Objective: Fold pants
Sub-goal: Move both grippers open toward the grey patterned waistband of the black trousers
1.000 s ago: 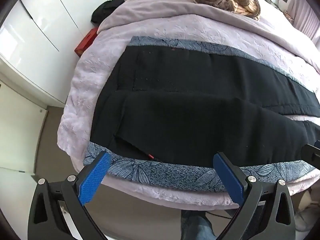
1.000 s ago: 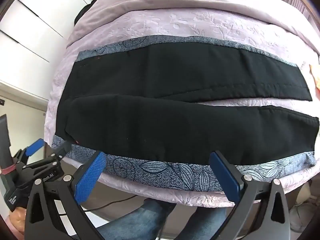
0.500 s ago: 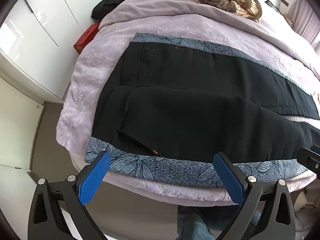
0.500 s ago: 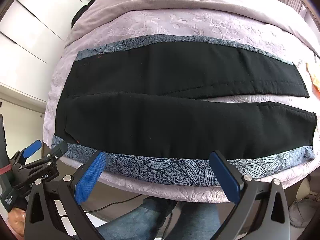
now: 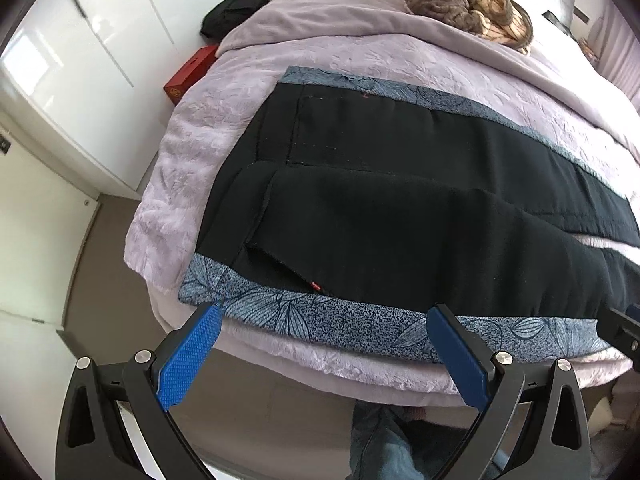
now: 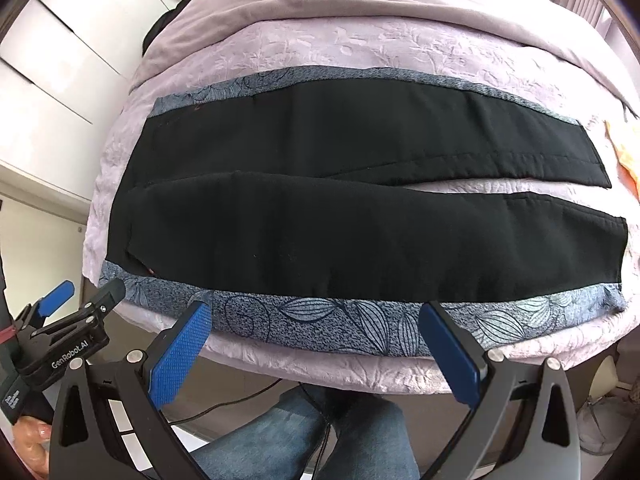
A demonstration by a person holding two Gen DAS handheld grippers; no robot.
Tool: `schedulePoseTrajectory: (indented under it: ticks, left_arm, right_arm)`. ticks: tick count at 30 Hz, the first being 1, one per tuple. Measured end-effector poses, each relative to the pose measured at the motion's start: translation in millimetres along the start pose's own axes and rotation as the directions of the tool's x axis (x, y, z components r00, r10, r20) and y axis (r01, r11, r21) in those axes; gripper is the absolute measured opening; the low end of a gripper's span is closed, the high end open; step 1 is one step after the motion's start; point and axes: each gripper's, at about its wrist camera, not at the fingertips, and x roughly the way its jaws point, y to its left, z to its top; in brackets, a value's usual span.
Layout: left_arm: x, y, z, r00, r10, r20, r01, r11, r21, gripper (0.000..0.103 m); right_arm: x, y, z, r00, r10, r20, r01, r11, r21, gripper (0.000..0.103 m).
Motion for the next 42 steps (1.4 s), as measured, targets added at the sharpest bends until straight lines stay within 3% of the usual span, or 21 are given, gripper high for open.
schedulePoseTrajectory:
  ticks: [9, 15, 20, 32, 42]
  left_arm:
    - [-22, 15, -9, 0.998, -0.003, 0.063, 0.006, 0.999, -0.046, 0.103]
    - [-29, 20, -19, 0.998, 0.051, 0.041, -0.048, 0.997, -0.054, 0.103]
    - [-32, 22, -25, 0.999, 0.046, 0.02, -0.045, 0.998, -0.038, 0.103]
    - [-19, 45, 6, 0.997, 0.074, 0.037, -0.076, 0.996, 0.054, 0.103]
    - [14, 54, 28, 0.998, 0.058, -0.014, -0.056, 0.992, 0.113, 0.103]
  right_arm:
    - [-21, -16, -16, 1.0, -0.004, 0.023, 0.004, 1.0, -0.001, 0.103]
    - [-24, -26, -28, 0.999, 0.007, 0.034, -0.007, 1.0, -0.003, 0.103]
    - [-22, -34, -44, 0.999, 0.03, 0.011, -0.03, 0.998, 0.048, 0.103]
    - [-2, -13, -34, 0.998, 0.067, 0.02, -0.069, 0.991, 0.115, 0.103]
    - [18, 10, -18, 1.0, 0.029, -0.003, -0.029, 0.988, 0.153, 0.103]
